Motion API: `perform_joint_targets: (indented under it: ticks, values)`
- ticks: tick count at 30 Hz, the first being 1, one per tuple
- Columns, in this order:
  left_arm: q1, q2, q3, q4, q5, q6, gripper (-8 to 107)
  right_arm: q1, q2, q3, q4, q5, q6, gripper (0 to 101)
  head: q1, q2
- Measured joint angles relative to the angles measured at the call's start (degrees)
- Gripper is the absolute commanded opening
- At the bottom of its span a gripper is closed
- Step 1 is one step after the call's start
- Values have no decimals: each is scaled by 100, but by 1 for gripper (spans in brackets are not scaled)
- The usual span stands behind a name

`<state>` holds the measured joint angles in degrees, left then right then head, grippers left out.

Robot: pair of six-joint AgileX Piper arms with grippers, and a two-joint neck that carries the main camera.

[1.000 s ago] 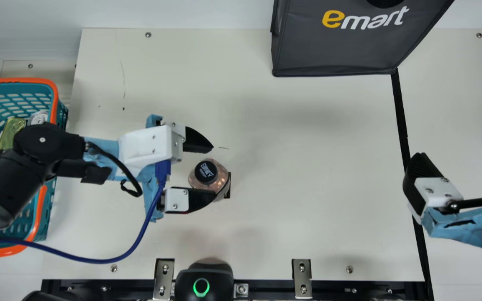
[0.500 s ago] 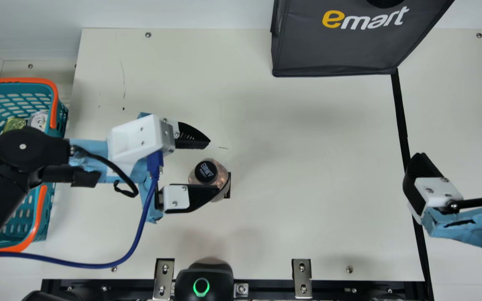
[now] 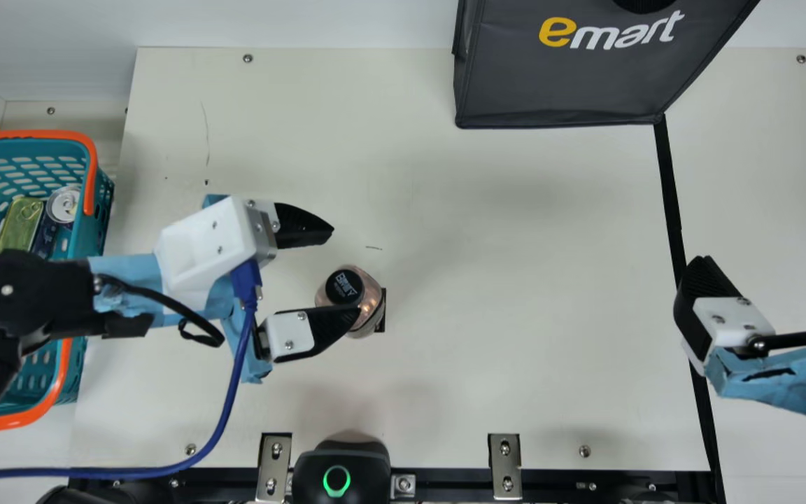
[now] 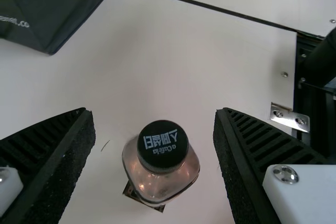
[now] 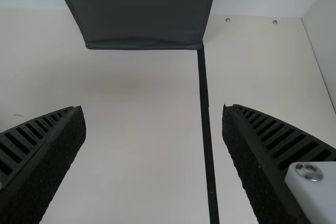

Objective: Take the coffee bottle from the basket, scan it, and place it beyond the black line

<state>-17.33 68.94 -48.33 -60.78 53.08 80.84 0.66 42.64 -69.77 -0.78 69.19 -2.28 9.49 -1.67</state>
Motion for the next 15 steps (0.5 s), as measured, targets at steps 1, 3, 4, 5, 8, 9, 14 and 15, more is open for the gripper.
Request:
perform_joint_targets:
  ticks: [1,3,4,5,8,9,14,15]
  values:
    - [-13,-48,22,42,-98,-56,90,0,0,0,0,0,0,91,0,-9]
    - [-63,-162,86,145,-294,-182,90,0,0,0,0,0,0,91,0,0]
    - [-77,-207,102,189,-389,-238,90,0,0,0,0,0,0,91,0,-9]
    - [-105,-264,129,252,-499,-315,90,0,0,0,0,0,0,91,0,0]
    - [-191,-406,202,424,-824,-542,90,0,0,0,0,0,0,91,0,0]
    - [-222,-446,228,495,-935,-629,90,0,0,0,0,0,0,91,0,0]
    - [-400,-678,343,820,-1464,-1099,90,0,0,0,0,0,0,91,0,0]
    - [-447,-712,370,894,-1556,-1198,90,0,0,0,0,0,0,91,0,0]
